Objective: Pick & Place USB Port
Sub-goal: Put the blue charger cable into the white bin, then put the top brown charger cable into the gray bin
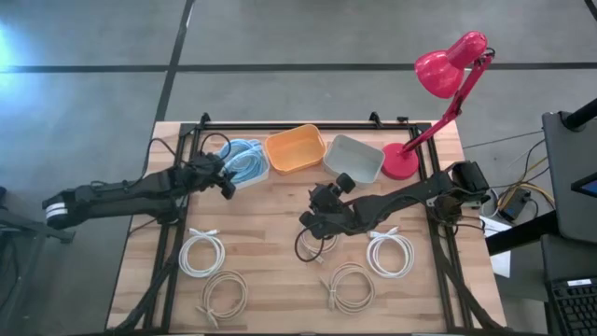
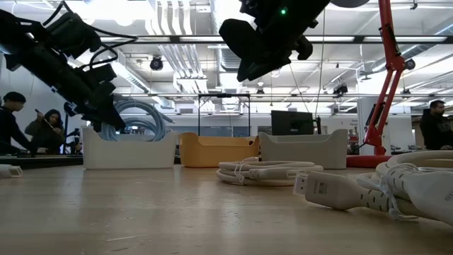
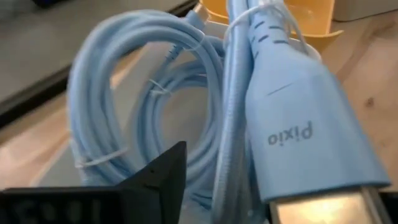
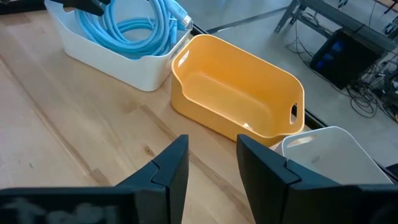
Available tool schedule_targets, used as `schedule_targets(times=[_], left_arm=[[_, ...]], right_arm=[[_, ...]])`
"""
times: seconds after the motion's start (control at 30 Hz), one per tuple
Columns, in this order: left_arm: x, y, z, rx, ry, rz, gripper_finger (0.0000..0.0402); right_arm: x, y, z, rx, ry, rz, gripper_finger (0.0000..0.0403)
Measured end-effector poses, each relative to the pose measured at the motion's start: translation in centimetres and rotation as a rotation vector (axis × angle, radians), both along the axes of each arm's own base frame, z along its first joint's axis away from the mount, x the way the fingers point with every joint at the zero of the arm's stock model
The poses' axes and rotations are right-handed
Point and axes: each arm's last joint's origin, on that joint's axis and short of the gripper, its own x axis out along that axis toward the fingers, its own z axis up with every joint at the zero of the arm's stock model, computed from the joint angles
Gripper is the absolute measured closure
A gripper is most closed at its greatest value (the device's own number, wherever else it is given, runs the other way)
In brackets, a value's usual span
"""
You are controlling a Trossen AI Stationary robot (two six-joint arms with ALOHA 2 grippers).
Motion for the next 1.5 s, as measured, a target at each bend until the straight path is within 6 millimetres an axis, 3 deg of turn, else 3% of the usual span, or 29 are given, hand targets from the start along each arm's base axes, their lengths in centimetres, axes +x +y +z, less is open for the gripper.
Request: schedule_targets(times=[0.17, 0.47, 0.67, 0.93, 1.07, 1.27, 1.5], left_arm=[[0.0, 0.2, 1.0, 0.054, 0.029, 0.040, 0.0197], [-0.3, 0.2, 3.9, 0.058, 0.101, 0.075, 0.0195], [-0.5, 0.4, 6.5, 0.149, 0.121, 0.144, 0.0195], [-0.4, 0.3, 9.9, 0.190, 0.057, 0.079, 0.0195], [-0.1, 0.0, 9.8, 0.135, 0.013, -0.039, 0.0195], [0.7, -0.2, 8.2, 0.059, -0.062, -0.208, 0.0195], [1.4, -0.1, 6.3, 0.082, -0.148, -0.237, 0.0195]], right_arm=[[0.0, 0.0, 0.0, 0.001, -0.001, 0.000, 0.0278], [0.0, 0.0, 0.0, 0.001, -0.002, -0.001, 0.0289], [0.0, 0.0, 0.0, 0.001, -0.002, -0.001, 0.0294], [0.0, 0.1, -0.1, 0.038, 0.013, 0.030, 0.0284], [0.1, 0.2, -0.2, 0.083, 0.025, 0.063, 0.0278], [0.2, 0.5, -0.4, 0.176, 0.070, 0.153, 0.0260], [0.2, 0.8, -0.6, 0.223, 0.175, 0.319, 0.0224]])
